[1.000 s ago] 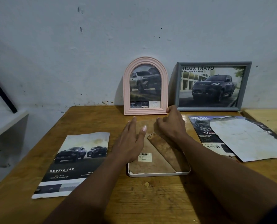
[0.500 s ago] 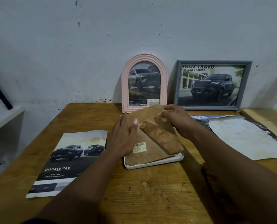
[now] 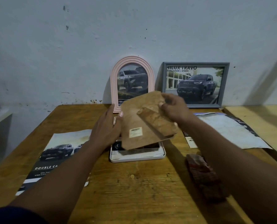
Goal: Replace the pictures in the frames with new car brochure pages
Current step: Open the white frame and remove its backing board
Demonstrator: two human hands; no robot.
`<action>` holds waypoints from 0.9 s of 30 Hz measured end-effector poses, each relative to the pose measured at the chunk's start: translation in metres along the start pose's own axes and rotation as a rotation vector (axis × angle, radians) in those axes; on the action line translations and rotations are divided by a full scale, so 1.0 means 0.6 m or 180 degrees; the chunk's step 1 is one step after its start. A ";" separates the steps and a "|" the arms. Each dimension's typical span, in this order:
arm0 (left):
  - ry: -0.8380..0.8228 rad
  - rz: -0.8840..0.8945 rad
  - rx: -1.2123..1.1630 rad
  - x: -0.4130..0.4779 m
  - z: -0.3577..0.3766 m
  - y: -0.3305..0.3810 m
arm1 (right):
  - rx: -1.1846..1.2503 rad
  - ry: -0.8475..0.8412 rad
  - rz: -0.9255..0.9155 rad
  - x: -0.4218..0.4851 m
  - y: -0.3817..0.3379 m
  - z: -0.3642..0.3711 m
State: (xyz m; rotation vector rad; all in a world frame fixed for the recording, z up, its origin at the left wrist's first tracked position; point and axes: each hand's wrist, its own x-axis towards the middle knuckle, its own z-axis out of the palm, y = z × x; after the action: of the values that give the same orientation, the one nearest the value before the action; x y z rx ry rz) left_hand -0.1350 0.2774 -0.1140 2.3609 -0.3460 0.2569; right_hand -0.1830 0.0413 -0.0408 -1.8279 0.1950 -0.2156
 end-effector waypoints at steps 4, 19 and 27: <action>-0.0158 0.0129 -0.0175 0.006 0.013 0.031 | -0.0289 0.0269 0.0296 0.005 0.000 -0.117; -0.1322 0.1161 0.0861 -0.037 0.126 0.150 | -0.3174 0.0256 0.0127 0.000 0.143 -0.137; -0.1107 0.0785 0.0141 -0.030 0.112 0.131 | -0.2759 0.0344 -0.0619 -0.015 0.101 -0.093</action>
State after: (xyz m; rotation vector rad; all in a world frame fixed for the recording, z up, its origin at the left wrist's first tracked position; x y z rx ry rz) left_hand -0.1713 0.1789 -0.1170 2.4031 -0.8071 -0.0355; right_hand -0.2070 -0.0241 -0.0852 -2.7035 0.2017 -0.4095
